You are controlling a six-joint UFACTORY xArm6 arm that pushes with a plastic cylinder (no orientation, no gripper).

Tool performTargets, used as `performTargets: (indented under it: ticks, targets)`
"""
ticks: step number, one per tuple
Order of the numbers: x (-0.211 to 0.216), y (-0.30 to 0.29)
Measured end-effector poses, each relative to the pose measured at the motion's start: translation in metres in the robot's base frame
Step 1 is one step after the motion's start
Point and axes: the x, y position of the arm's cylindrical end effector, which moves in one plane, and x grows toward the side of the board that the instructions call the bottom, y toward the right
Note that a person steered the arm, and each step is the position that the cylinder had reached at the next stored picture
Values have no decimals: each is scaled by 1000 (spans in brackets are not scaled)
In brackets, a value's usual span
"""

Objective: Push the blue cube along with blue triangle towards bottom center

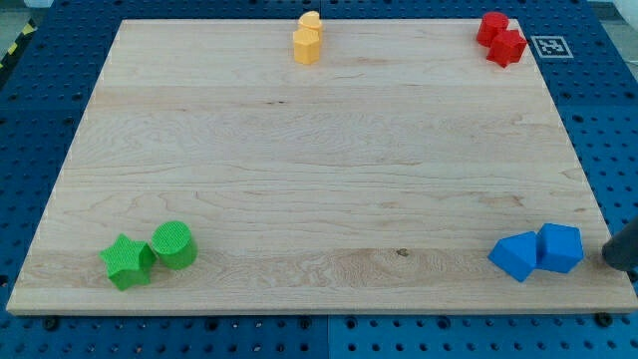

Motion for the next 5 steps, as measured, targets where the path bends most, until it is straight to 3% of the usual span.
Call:
performTargets:
  ticks: [5]
  targets:
    - [0,-43]
